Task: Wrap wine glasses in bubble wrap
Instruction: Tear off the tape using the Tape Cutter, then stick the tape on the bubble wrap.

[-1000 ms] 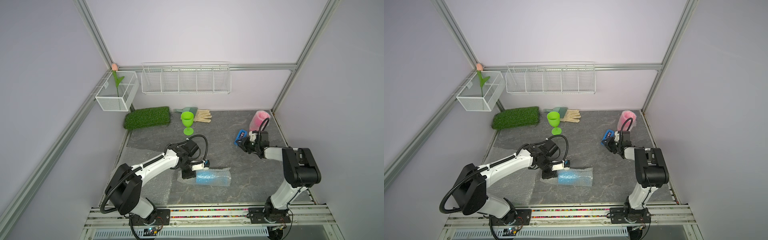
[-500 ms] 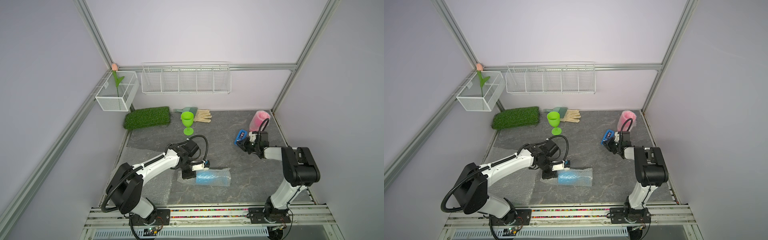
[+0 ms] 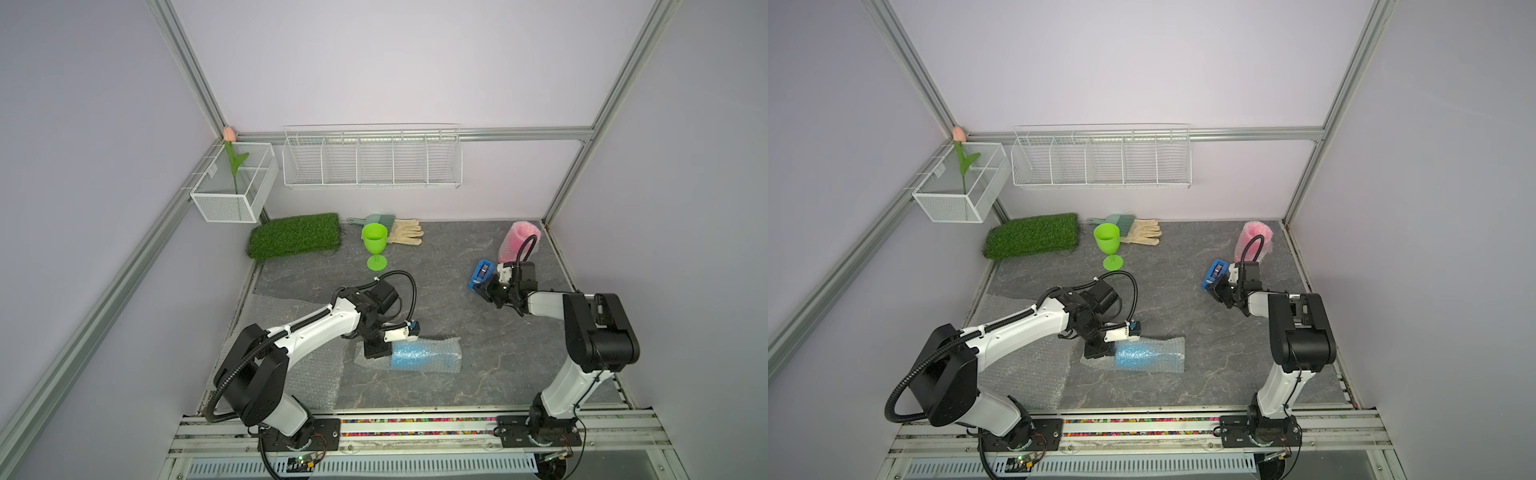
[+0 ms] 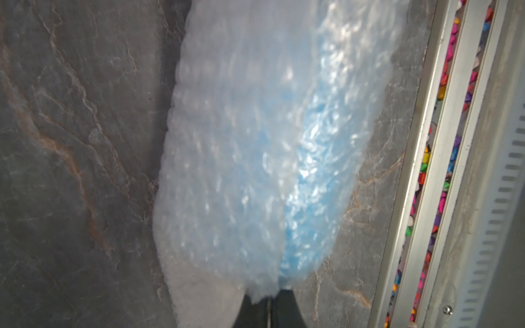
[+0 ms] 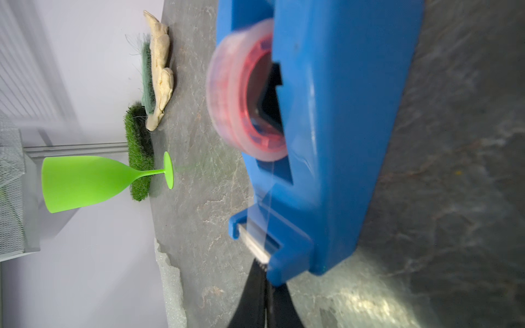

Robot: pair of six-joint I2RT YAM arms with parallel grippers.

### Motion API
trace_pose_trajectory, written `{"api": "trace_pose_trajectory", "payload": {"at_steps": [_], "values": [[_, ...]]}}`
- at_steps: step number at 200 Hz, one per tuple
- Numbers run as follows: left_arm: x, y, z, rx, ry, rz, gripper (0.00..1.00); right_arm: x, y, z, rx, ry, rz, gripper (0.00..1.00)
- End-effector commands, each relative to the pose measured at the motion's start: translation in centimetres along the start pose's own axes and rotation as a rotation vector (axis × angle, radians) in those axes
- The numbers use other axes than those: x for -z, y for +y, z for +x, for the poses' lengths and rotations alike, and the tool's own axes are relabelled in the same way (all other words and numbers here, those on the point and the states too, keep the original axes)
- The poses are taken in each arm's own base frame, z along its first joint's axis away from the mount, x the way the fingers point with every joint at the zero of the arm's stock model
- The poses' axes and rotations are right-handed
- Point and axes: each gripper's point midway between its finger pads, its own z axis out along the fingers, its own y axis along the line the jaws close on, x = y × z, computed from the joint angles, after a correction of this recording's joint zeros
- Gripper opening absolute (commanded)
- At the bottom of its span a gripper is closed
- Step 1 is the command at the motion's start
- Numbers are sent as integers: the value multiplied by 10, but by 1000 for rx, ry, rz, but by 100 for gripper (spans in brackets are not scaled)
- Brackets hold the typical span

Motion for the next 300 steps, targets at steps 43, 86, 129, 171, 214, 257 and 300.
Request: {"api": "trace_pose_trajectory", "payload": {"at_steps": [43, 86, 129, 171, 214, 257, 300], "values": [[-1, -7, 0, -16, 12, 47, 0, 13, -28, 6, -12, -5, 162, 7], [0, -6, -2, -18, 6, 44, 0, 42, 15, -5, 143, -79, 141, 7], [0, -8, -3, -16, 2, 57, 0, 73, 71, 3, 322, -96, 86, 7], [-1, -8, -4, -19, 1, 59, 0, 120, 130, 31, 523, -119, 9, 7], [1, -7, -7, -24, -13, 57, 0, 173, 178, 89, 729, -95, -108, 7], [2, -6, -8, -30, -19, 51, 0, 219, 201, 149, 841, -15, -286, 7], [4, -5, -10, -37, -26, 44, 0, 250, 208, 217, 930, 133, -468, 7]]}}
